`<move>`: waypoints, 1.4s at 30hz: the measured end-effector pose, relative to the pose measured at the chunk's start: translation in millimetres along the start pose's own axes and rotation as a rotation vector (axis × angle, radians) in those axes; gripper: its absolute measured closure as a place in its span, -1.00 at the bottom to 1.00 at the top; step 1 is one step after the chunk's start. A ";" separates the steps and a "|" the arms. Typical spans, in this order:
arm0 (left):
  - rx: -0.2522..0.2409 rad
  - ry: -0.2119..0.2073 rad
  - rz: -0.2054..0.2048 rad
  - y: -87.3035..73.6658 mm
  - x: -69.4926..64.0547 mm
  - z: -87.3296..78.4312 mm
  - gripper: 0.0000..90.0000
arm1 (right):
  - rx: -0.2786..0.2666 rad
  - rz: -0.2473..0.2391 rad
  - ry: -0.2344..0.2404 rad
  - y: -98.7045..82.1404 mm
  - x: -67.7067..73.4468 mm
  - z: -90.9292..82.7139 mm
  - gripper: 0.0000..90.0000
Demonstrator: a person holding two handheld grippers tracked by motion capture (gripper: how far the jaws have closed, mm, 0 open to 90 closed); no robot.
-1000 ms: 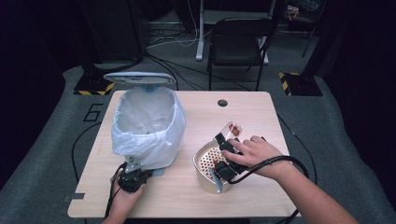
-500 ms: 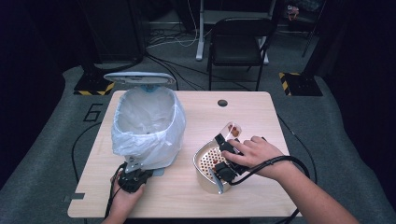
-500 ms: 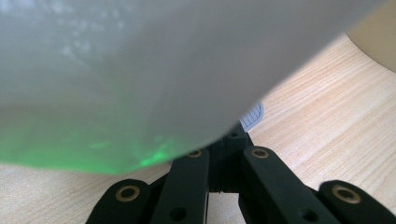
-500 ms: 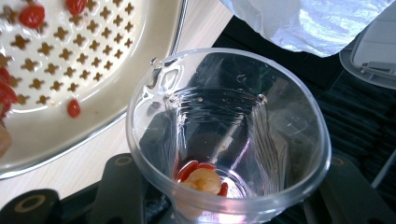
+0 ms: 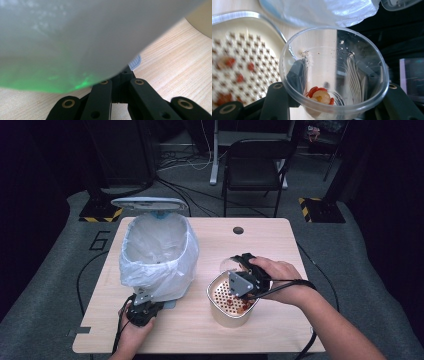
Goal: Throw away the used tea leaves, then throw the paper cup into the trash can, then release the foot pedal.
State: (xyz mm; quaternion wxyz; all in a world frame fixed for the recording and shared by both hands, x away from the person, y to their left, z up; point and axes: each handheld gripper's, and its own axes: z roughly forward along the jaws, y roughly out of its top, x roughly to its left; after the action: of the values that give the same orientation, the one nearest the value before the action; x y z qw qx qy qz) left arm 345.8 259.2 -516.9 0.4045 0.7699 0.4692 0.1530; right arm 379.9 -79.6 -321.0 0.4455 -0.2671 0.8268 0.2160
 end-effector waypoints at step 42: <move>0.001 0.000 -0.018 0.0 0.4 0.1 1.00 | -0.415 1.063 0.018 63.4 -90.4 91.6 0.03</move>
State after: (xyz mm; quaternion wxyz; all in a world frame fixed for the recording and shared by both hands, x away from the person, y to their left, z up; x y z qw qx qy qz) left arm 346.0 259.4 -517.0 0.4056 0.7657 0.4763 0.1493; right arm 438.2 45.8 -283.1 0.2066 0.1019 0.7916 0.5659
